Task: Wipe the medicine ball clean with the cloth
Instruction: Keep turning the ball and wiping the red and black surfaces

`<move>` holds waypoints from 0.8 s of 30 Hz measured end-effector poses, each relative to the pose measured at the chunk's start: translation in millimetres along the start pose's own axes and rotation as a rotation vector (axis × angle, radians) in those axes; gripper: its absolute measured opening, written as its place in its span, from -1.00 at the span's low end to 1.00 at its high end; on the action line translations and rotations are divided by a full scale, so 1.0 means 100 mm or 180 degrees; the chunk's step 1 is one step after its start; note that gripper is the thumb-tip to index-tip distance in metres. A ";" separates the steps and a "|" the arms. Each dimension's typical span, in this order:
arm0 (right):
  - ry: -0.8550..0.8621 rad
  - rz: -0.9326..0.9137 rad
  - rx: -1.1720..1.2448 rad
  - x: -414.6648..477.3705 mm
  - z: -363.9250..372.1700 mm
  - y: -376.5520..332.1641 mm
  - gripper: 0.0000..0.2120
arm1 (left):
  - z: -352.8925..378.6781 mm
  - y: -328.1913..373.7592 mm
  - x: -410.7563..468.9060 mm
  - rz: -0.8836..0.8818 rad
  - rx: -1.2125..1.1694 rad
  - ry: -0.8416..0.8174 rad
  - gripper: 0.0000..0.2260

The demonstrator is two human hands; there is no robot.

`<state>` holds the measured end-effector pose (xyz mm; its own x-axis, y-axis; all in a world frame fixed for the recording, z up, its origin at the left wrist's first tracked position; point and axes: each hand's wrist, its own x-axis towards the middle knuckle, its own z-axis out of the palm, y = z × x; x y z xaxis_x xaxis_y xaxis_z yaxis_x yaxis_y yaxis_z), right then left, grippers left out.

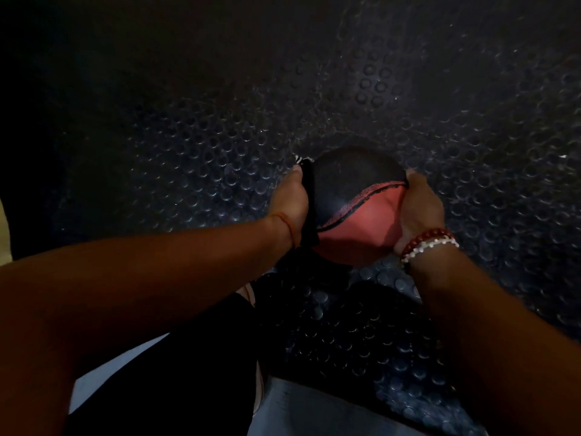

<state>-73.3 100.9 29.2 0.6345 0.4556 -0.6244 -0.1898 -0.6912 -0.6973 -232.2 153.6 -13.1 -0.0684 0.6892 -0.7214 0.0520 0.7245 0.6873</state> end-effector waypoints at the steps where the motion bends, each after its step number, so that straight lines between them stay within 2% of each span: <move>1: -0.0126 -0.0035 -0.0241 0.00 -0.02 0.04 -0.25 | 0.02 0.09 0.00 0.0093 0.0227 -0.0022 -0.38; 2: -0.0231 -0.0066 -0.0503 -0.03 -0.05 0.06 -0.19 | 0.04 0.18 0.02 0.0162 0.0475 -0.0088 -0.37; 4: -0.0244 -0.0003 -0.0743 -0.15 -0.10 0.10 -0.21 | 0.11 0.36 0.03 0.0286 0.0999 -0.0372 -0.48; 7: -0.0079 -0.0034 -0.0764 -0.24 -0.13 0.23 -0.51 | 0.21 0.56 0.11 0.0343 0.1436 -0.0578 -0.60; 9: 0.0096 -0.0300 -0.0778 -0.26 -0.09 0.22 -0.54 | 0.30 0.65 0.14 0.0390 0.1543 -0.0638 -0.64; 12: 0.0161 -0.0824 -0.0673 -0.28 0.00 0.10 -0.48 | 0.34 0.70 0.14 0.0568 0.1649 -0.0745 -0.63; 15: 0.0225 -0.0896 -0.0654 -0.18 0.03 -0.01 -0.51 | 0.24 0.62 -0.06 0.1426 0.2112 -0.0924 -0.61; 18: 0.0196 -0.0873 -0.0584 -0.09 0.06 -0.12 -0.34 | 0.14 0.40 -0.41 0.2621 0.2600 -0.0643 -0.60; 20: 0.0190 -0.0832 -0.0554 -0.05 0.07 -0.15 -0.27 | 0.11 0.33 -0.48 0.3063 0.2786 -0.0601 -0.59; 22: 0.0221 -0.0759 -0.0504 -0.02 0.08 -0.15 -0.31 | 0.13 0.40 -0.33 0.2999 0.2858 -0.0738 -0.58; 24: 0.0238 -0.0727 -0.0511 0.01 0.09 -0.16 -0.33 | 0.17 0.50 -0.14 0.2591 0.2794 -0.0828 -0.59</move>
<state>-76.6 117.5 36.1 0.7019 0.5711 -0.4257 0.0817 -0.6582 -0.7484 -211.3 180.2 30.3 0.4935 0.8524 -0.1727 0.6476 -0.2276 0.7272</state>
